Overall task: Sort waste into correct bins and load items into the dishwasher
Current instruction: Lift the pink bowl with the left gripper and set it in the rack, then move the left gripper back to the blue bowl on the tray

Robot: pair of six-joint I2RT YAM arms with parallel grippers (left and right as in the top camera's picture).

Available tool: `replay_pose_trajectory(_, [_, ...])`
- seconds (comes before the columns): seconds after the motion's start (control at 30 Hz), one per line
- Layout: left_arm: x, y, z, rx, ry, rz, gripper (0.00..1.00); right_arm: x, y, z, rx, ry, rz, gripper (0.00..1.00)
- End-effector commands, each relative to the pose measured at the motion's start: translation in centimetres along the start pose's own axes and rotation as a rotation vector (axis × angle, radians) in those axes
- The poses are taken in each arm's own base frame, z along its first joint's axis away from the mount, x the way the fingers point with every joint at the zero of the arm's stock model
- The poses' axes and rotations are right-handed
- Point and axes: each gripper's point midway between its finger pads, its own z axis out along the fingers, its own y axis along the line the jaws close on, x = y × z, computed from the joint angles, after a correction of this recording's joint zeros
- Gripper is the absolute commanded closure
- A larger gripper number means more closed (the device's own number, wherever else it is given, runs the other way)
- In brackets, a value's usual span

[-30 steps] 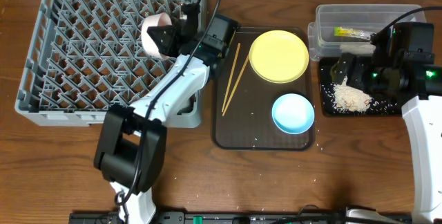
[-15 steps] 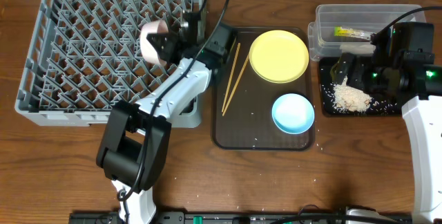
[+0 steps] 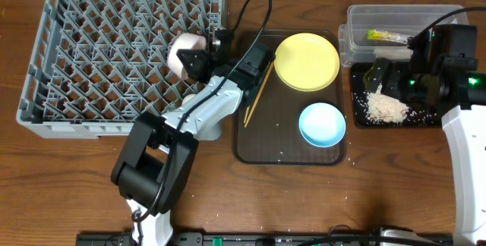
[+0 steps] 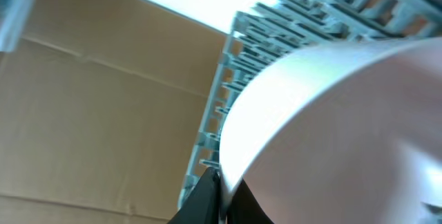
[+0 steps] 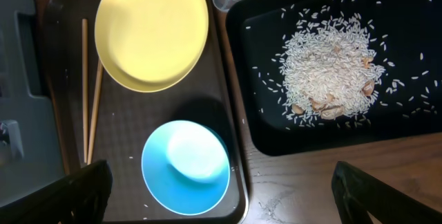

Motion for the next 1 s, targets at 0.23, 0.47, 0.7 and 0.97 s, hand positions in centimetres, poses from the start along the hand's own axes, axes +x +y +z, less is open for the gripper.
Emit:
replay_pose_trajectory(0.23, [0.1, -1.1, -0.2, 0.077, 0.000, -0.026, 0.84, -0.3, -0.2, -0.1, 0.004, -0.006, 0.015, 0.01])
replay_pose_trajectory(0.47, [-0.6, 0.7, -0.7, 0.117, -0.012, -0.089, 0.55, -0.3, -0.2, -0.1, 0.004, -0.006, 0.015, 0.01])
replay_pose_trajectory(0.7, [-0.6, -2.7, -3.2, 0.505, 0.000, -0.116, 0.39, -0.3, -0.2, -0.1, 0.004, -0.006, 0.015, 0.01])
replay_pose_trajectory(0.97, [-0.2, -6.1, -6.8, 0.828, 0.026, -0.111, 0.30, -0.3, -0.2, -0.1, 0.004, -0.006, 0.015, 0.01])
